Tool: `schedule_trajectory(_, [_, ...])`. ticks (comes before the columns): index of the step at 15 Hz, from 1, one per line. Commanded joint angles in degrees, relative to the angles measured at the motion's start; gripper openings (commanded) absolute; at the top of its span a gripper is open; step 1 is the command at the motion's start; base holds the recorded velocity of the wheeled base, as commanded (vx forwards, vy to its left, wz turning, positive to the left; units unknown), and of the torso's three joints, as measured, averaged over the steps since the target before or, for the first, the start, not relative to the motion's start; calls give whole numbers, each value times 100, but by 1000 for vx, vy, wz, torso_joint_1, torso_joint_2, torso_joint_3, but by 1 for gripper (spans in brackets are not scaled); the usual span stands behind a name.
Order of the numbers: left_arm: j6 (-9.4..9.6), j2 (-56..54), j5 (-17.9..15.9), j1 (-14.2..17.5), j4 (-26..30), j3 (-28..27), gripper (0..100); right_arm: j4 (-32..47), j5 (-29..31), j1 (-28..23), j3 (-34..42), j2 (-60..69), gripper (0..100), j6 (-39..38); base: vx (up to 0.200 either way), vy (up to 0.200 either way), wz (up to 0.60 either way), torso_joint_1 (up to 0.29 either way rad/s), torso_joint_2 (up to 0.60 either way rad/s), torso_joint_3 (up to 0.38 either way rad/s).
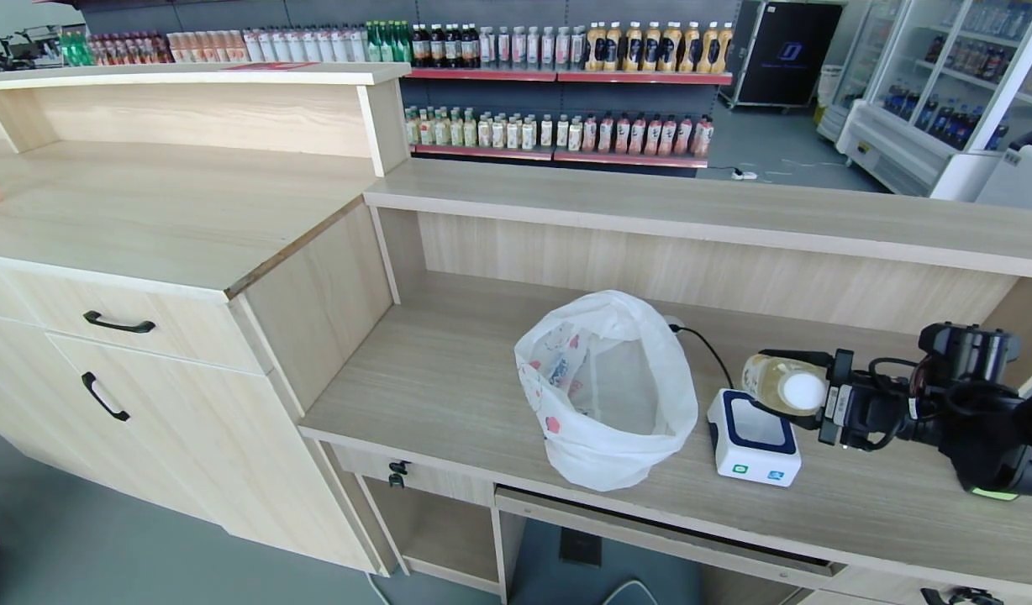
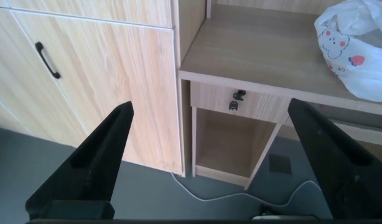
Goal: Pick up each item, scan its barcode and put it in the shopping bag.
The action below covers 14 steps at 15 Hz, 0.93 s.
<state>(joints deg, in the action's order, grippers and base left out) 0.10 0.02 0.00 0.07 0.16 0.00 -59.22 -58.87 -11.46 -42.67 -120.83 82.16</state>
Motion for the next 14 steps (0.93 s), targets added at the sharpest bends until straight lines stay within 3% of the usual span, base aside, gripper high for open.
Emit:
schedule_trajectory(1, [-1, -2, 0, 1, 2, 0, 100, -2, 7, 100, -101, -125, 0, 1, 0, 0, 0, 0, 0, 0])
schedule_trajectory(14, [-1, -2, 0, 1, 2, 0, 100, -2, 7, 205, -374, -265, 0, 1, 0, 0, 0, 0, 0, 0])
